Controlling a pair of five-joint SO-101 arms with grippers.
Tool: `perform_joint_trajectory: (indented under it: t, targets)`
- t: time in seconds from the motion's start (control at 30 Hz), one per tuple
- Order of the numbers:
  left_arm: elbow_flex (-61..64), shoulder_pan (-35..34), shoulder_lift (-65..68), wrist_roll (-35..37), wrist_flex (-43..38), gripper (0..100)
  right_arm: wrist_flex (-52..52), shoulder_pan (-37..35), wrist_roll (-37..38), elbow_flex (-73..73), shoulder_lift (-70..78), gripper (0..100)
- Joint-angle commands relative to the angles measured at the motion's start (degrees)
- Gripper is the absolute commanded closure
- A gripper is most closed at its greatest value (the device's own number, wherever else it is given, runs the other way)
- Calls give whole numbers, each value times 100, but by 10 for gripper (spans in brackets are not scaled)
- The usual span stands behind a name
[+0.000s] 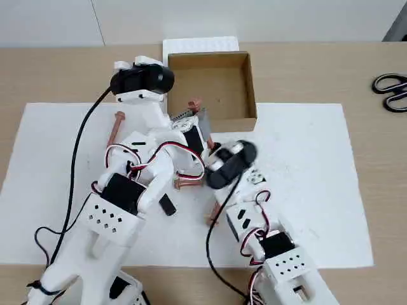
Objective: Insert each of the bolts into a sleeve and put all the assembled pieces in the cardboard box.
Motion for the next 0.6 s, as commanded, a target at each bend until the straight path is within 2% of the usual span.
perform_joint_trajectory:
  t: [0.0, 0.23, 0.37, 0.5, 0.57]
  targets:
    - [-312, -9, -185, 9, -158, 994, 4, 136, -220, -62, -57, 995]
    - [-268, 26, -149, 9, -176, 994, 4, 92, -220, -114, -57, 995]
    - [-101, 18, -141, -26, -624, 994, 4, -110, -220, -114, -57, 995]
    - [163, 0, -132, -352, -1073, 994, 4, -136, -220, -114, -57, 995]
    - [198, -9, -132, -457, -1081, 994, 4, -136, -220, -114, -57, 995]
